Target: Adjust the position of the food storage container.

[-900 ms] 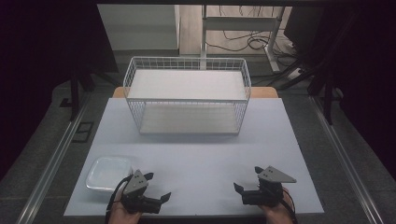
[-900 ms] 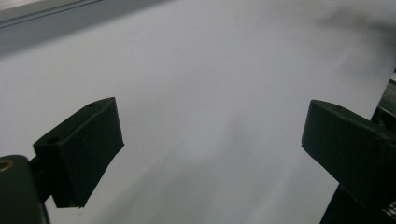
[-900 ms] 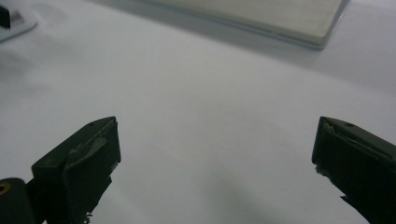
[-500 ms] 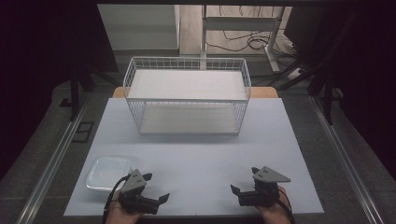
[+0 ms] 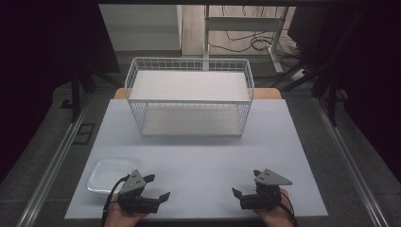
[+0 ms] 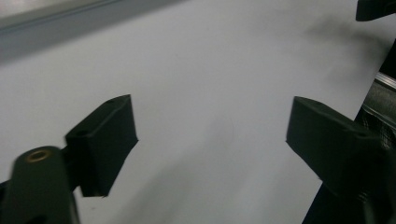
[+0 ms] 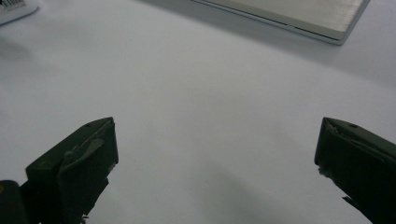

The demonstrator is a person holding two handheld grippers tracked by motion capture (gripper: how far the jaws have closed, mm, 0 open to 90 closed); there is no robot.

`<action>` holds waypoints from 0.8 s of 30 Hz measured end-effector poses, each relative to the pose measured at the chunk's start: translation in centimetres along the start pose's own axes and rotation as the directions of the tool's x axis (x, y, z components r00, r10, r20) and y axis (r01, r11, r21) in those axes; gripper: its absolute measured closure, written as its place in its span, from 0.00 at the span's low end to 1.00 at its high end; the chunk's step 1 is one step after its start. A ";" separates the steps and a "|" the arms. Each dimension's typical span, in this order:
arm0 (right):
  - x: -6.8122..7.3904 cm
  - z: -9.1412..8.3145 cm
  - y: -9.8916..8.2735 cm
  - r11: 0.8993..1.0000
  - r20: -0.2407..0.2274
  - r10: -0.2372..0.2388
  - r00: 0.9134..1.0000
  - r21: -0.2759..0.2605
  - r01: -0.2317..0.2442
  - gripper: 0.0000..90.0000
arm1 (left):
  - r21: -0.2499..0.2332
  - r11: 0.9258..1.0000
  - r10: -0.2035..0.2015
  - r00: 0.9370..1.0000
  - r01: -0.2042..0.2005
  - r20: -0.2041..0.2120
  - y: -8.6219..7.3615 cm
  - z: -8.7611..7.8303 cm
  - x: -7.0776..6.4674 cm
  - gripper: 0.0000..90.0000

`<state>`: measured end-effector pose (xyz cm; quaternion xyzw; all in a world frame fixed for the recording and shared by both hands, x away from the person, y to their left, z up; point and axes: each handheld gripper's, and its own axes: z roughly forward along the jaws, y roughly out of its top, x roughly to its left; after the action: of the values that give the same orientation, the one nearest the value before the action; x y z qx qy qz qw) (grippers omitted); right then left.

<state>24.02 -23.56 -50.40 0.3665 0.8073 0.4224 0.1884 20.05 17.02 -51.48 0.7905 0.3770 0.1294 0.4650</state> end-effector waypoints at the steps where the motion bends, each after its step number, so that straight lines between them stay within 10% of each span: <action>1: 0.1 0.1 0.0 1.000 0.001 -0.007 1.000 0.007 0.007 0.00 | -0.005 1.000 0.009 1.000 -0.009 -0.009 0.1 -0.2 0.1 0.23; 10: 0.2 0.0 0.1 1.000 0.005 -0.011 1.000 0.009 0.011 0.00 | -0.059 0.998 0.005 0.994 -0.012 -0.112 0.6 -3.3 2.1 0.50; 19: 0.3 0.1 0.1 1.000 0.006 -0.013 1.000 0.015 0.012 0.00 | -0.071 0.996 -0.073 0.960 0.056 -0.269 -0.4 -6.9 5.7 0.94; 24: 0.2 0.1 0.1 1.000 0.008 -0.009 1.000 0.019 0.009 0.00 | -0.076 0.994 -0.093 0.945 0.072 -0.312 -1.0 -8.1 6.9 1.00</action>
<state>23.99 -23.28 -50.39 0.3663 0.8121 0.4125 0.1901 19.79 27.44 -49.00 0.7280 0.4748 0.2463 0.4288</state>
